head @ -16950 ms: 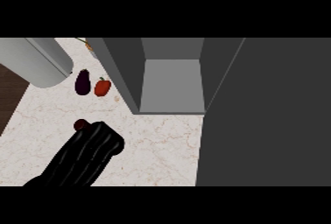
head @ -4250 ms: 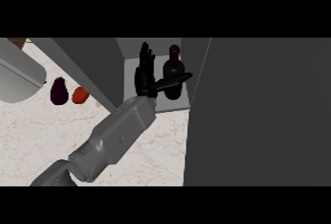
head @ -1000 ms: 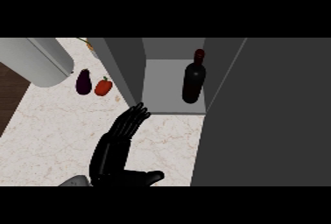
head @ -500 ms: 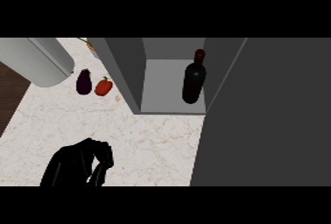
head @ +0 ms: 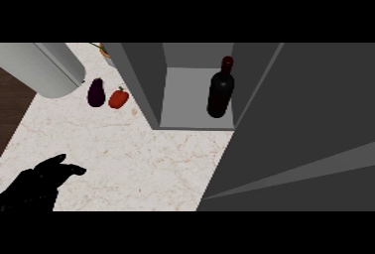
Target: Pick up the wine, place it into the cabinet and close the cabinet
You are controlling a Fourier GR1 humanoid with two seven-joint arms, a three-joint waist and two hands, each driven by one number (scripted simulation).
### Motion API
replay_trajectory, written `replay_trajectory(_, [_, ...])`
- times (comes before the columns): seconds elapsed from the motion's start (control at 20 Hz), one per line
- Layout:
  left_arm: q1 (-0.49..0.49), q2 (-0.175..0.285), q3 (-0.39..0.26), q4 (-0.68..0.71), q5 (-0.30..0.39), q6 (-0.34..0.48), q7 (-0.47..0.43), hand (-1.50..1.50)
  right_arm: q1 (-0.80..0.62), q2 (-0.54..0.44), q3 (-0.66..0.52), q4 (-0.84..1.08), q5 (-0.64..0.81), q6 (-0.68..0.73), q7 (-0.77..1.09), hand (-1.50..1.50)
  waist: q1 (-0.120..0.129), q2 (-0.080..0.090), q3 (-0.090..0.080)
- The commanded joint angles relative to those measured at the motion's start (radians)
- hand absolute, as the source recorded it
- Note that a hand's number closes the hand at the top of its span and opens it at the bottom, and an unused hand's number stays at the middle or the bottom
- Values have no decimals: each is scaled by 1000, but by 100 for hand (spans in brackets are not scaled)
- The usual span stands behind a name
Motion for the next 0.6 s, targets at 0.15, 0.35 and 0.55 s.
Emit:
replay_trajectory(0.15, [113, 117, 156, 17, 111, -130, -37, -150, -159, 21, 300, -20, 155, -196, 139, 150, 11, -6, -3])
replay_trajectory(0.35, [214, 177, 213, 80, 136, -245, -85, -150, -226, 21, 403, 104, 237, -315, 55, 150, 27, -5, -3])
replay_trajectory(0.55, [249, 202, 243, 102, 145, -303, -90, -150, -361, 19, 426, 165, 268, -482, 9, 150, 28, -4, -3])
